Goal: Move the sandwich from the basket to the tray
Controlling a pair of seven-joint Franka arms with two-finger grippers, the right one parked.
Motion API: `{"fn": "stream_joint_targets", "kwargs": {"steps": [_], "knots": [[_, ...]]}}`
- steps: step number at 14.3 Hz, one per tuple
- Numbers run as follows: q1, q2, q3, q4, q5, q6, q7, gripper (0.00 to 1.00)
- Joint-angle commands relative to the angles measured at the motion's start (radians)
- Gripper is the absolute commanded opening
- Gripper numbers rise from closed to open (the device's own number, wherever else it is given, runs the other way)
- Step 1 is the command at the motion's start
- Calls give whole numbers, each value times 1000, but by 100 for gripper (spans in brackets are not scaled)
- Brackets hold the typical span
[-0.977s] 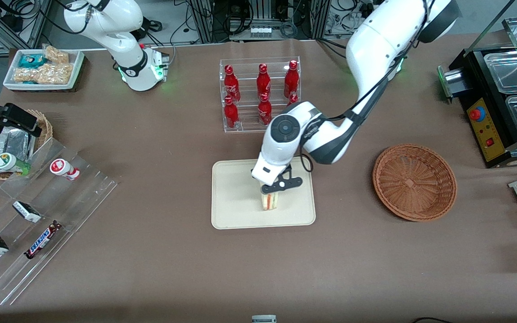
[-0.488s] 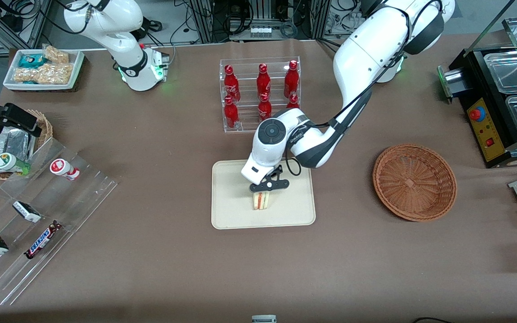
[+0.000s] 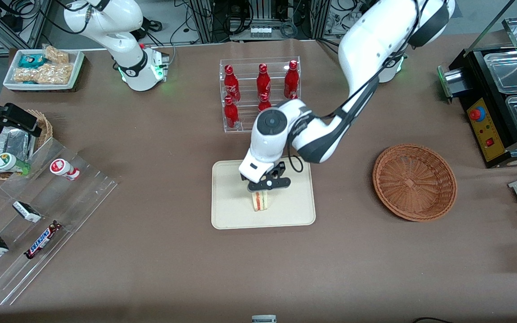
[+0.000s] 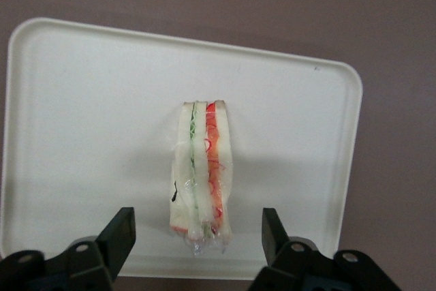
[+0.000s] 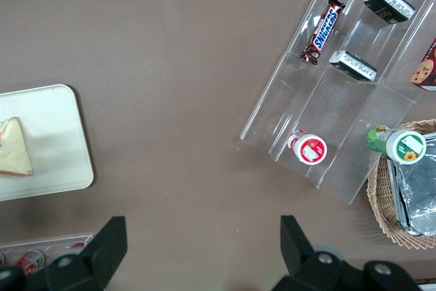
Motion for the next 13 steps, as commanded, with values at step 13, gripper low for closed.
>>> {"fn": "stream_joint_targets", "kwargs": {"steps": [13], "knots": [[323, -307, 25, -115, -120, -317, 207, 100]]}}
